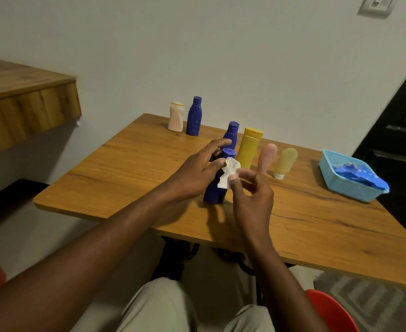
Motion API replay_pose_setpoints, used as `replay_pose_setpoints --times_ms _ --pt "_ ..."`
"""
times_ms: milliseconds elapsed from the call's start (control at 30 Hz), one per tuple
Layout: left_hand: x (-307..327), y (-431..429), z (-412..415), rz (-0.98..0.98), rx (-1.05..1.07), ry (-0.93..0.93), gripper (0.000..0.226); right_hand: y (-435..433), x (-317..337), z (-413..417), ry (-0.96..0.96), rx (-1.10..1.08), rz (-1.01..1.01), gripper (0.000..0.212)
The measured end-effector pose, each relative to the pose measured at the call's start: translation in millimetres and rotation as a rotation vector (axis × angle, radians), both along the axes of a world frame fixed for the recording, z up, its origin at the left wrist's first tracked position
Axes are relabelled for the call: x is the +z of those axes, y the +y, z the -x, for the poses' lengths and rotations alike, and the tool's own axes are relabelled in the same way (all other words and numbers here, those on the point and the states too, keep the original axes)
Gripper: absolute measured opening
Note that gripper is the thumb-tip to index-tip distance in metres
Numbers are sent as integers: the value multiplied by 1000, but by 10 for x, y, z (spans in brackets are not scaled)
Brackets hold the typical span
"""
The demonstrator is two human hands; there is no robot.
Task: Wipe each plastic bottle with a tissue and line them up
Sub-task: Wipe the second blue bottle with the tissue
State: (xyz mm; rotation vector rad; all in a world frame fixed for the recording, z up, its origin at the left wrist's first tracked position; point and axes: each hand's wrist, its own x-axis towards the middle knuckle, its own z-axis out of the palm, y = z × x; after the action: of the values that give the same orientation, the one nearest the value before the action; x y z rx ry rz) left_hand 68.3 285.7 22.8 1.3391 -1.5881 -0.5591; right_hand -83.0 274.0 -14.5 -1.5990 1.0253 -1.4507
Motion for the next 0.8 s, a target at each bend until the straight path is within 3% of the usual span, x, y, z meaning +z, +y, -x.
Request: replay_pose_setpoints --times_ms 100,200,367,567,667,800 --pt "5 5 -32 13 -18 -32 45 -107 57 -53 23 -29 72 21" --pt "18 -4 -75 23 6 -31 43 -104 -97 -51 89 -19 126 9" --pt "72 -35 -98 43 -6 -6 38 -34 -289 26 320 61 8 12" --pt "113 -74 -118 71 14 -3 33 -79 107 -6 237 -21 335 10" --pt "112 -97 -130 81 27 -8 32 -71 132 -57 347 -12 447 7" --pt "121 -95 -135 64 11 34 35 -23 -66 -40 635 115 382 7"
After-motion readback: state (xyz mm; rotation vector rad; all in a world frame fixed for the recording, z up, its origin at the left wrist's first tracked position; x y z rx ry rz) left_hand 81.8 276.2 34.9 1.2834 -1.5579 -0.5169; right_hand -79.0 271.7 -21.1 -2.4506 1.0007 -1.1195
